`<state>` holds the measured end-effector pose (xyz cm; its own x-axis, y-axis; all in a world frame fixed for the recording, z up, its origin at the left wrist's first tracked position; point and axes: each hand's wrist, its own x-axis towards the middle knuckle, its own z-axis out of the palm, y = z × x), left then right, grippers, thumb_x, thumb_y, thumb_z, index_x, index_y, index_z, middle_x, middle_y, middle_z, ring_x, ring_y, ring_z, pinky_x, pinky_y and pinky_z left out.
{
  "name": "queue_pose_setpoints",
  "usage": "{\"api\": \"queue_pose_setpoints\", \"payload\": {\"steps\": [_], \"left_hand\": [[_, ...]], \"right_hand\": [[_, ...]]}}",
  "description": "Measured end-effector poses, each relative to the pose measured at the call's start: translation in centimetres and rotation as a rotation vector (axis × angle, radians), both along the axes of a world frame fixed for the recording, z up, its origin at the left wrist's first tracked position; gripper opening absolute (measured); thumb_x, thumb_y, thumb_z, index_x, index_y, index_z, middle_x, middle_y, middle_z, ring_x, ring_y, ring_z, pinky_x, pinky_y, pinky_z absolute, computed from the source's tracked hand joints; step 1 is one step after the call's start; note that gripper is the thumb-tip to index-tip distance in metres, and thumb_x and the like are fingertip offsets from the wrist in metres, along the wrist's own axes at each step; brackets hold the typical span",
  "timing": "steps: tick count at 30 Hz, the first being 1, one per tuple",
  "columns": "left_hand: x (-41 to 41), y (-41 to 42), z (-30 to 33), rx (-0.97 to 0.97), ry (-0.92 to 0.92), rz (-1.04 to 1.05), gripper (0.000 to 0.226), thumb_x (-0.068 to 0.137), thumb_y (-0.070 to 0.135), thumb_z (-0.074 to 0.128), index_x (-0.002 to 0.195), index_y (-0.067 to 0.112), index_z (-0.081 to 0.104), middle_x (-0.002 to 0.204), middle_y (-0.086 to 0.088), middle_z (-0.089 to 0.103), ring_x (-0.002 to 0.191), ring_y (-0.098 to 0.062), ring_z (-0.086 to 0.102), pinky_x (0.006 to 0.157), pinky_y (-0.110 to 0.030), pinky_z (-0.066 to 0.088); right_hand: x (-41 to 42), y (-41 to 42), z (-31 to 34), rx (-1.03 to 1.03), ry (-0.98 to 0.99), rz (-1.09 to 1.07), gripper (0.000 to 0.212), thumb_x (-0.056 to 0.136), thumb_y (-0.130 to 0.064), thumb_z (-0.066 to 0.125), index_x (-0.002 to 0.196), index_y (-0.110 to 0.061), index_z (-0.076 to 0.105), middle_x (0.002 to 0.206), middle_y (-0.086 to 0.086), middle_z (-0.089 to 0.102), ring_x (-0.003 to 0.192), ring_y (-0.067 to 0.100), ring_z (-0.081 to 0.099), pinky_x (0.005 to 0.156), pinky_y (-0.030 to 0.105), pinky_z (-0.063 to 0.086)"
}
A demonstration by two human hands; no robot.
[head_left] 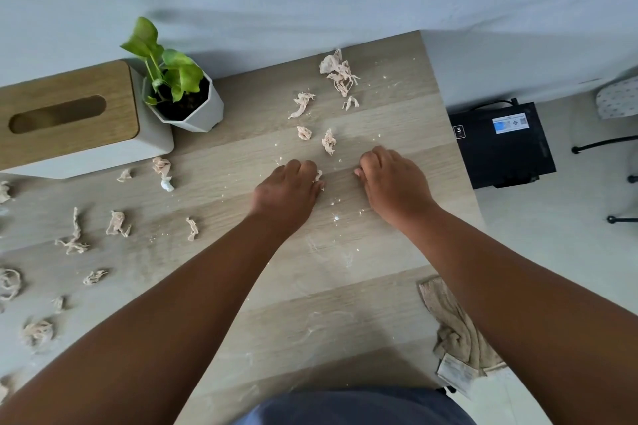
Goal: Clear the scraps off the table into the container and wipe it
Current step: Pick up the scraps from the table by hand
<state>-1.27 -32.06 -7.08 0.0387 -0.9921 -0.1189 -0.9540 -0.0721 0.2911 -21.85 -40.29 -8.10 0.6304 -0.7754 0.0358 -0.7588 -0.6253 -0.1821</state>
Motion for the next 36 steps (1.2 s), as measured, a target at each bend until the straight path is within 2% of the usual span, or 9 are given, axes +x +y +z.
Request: {"api": "queue_pose_setpoints", "payload": {"steps": [4, 8, 11, 14, 17, 21, 25, 31, 36], "left_hand": [[-0.1, 0.0, 0.4, 0.021, 0.057, -0.003, 0.025, 0.104, 0.032, 0.050, 0.107, 0.009, 0.059, 0.099, -0.007, 0.064, 0.088, -0.030, 0.064, 0.064, -0.041, 0.052], [0.1, -0.2, 0.8, 0.064, 0.135, 0.007, 0.016, 0.100, 0.021, 0.049, 0.109, 0.010, 0.056, 0.100, -0.006, 0.064, 0.092, -0.030, 0.063, 0.071, -0.045, 0.054], [0.5, -0.6, 1.0, 0.089, 0.202, 0.002, 0.018, 0.099, 0.015, 0.049, 0.113, 0.007, 0.057, 0.106, -0.011, 0.063, 0.095, -0.033, 0.060, 0.078, -0.049, 0.053], [0.7, -1.2, 1.2, 0.092, 0.231, 0.016, 0.019, 0.099, 0.009, 0.050, 0.115, 0.003, 0.057, 0.109, -0.016, 0.062, 0.097, -0.036, 0.059, 0.083, -0.049, 0.051], [1.0, -1.6, 1.3, 0.062, 0.236, 0.026, 0.022, 0.098, 0.004, 0.049, 0.117, 0.000, 0.058, 0.110, -0.018, 0.061, 0.095, -0.038, 0.059, 0.083, -0.047, 0.050], [1.4, -2.2, 1.5, 0.016, 0.220, 0.041, 0.020, 0.097, 0.009, 0.049, 0.114, 0.003, 0.057, 0.102, -0.014, 0.062, 0.088, -0.033, 0.059, 0.076, -0.042, 0.050], [1.8, -2.8, 1.4, -0.020, 0.202, 0.033, 0.020, 0.097, 0.019, 0.055, 0.112, 0.006, 0.057, 0.101, -0.014, 0.063, 0.087, -0.032, 0.061, 0.071, -0.036, 0.046], [2.7, -3.6, 1.3, -0.054, 0.166, 0.034, 0.031, 0.099, 0.031, 0.058, 0.123, 0.011, 0.056, 0.113, -0.012, 0.066, 0.100, -0.031, 0.065, 0.079, -0.037, 0.051], [3.0, -4.5, 1.0, -0.042, 0.143, 0.030, 0.036, 0.100, 0.034, 0.057, 0.129, 0.014, 0.054, 0.113, -0.013, 0.063, 0.100, -0.032, 0.065, 0.081, -0.042, 0.054]], "right_hand": [[0.3, 0.3, 0.2, 0.034, -0.092, -0.018, 0.023, 0.102, -0.016, 0.051, 0.093, 0.004, 0.060, 0.084, 0.020, 0.062, 0.067, 0.037, 0.060, 0.051, 0.037, 0.042], [0.7, 0.4, 0.5, 0.153, -0.133, -0.064, 0.007, 0.095, 0.002, 0.055, 0.101, 0.003, 0.058, 0.092, 0.020, 0.061, 0.076, 0.038, 0.060, 0.056, 0.039, 0.046], [1.0, 0.4, 0.7, 0.191, -0.141, -0.058, 0.024, 0.091, 0.007, 0.047, 0.112, 0.003, 0.058, 0.101, 0.021, 0.059, 0.084, 0.039, 0.059, 0.062, 0.047, 0.053], [1.4, 0.2, 1.1, 0.207, -0.177, -0.060, 0.035, 0.091, 0.001, 0.038, 0.120, 0.003, 0.057, 0.108, 0.022, 0.058, 0.090, 0.040, 0.059, 0.069, 0.049, 0.055], [1.7, -0.2, 1.2, 0.221, -0.198, -0.070, 0.038, 0.091, -0.004, 0.034, 0.122, 0.002, 0.056, 0.110, 0.020, 0.058, 0.090, 0.038, 0.059, 0.072, 0.048, 0.054], [2.1, -0.8, 1.3, 0.220, -0.224, -0.073, 0.030, 0.091, 0.008, 0.046, 0.117, 0.001, 0.058, 0.106, 0.019, 0.060, 0.087, 0.038, 0.059, 0.066, 0.045, 0.053], [2.6, -1.2, 1.2, 0.170, -0.251, -0.068, 0.014, 0.099, -0.008, 0.052, 0.111, -0.004, 0.058, 0.102, 0.012, 0.062, 0.084, 0.033, 0.060, 0.064, 0.046, 0.053], [3.6, -1.7, 1.1, 0.158, -0.213, -0.077, 0.032, 0.101, -0.032, 0.055, 0.123, -0.009, 0.058, 0.109, 0.010, 0.062, 0.095, 0.030, 0.061, 0.070, 0.043, 0.054], [4.6, -2.2, 1.2, 0.155, -0.164, -0.073, 0.037, 0.101, -0.040, 0.054, 0.125, -0.012, 0.058, 0.109, 0.009, 0.061, 0.095, 0.029, 0.060, 0.071, 0.043, 0.055]]}}
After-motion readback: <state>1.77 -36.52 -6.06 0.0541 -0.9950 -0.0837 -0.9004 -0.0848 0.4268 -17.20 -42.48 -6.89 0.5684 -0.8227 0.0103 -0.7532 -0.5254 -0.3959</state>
